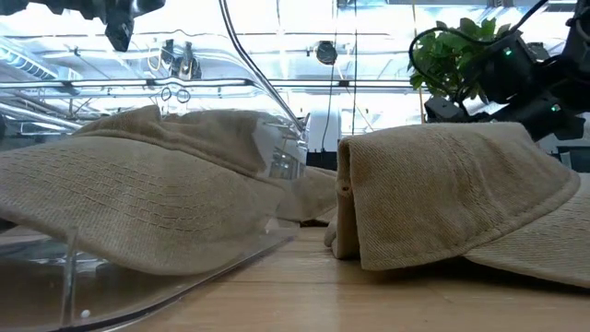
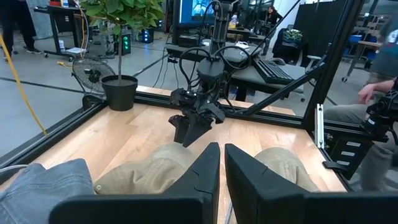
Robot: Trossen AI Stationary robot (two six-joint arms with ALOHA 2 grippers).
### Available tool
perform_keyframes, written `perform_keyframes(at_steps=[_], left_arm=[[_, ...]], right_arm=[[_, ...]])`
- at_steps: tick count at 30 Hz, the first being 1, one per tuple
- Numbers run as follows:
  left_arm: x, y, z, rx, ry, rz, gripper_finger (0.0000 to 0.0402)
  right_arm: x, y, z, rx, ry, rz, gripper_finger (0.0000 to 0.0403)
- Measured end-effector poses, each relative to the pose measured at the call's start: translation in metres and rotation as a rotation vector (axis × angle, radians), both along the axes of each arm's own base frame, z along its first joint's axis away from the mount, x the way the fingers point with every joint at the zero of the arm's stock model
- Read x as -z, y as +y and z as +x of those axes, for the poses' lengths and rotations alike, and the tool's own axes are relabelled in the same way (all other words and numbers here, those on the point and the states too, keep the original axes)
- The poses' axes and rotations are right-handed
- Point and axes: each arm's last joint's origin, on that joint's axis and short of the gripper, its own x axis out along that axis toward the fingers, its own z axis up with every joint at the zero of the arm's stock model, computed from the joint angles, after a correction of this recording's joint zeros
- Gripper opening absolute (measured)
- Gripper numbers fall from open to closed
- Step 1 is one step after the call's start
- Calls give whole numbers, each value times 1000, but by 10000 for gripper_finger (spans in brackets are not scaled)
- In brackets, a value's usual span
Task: Stack caps by color
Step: Stack the top brown cap on the other brown cap in the bottom transparent bin
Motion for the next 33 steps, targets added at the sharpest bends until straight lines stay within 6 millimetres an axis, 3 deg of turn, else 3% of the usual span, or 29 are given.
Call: perform_keyframes(at_steps=[6, 15, 24, 33], left_arm=[[0, 0, 0, 0, 0, 0, 31], [0, 0, 0, 0, 0, 0, 31], [0, 0, 0, 0, 0, 0, 31], [0, 0, 0, 0, 0, 0, 31]], right_arm=[[-2, 0, 2, -5, -30, -3, 147], [-6, 0, 3, -65, -54, -79, 14], [-18, 2, 8, -145, -173, -142, 1], [-50, 10, 3, -202, -364, -209, 1]])
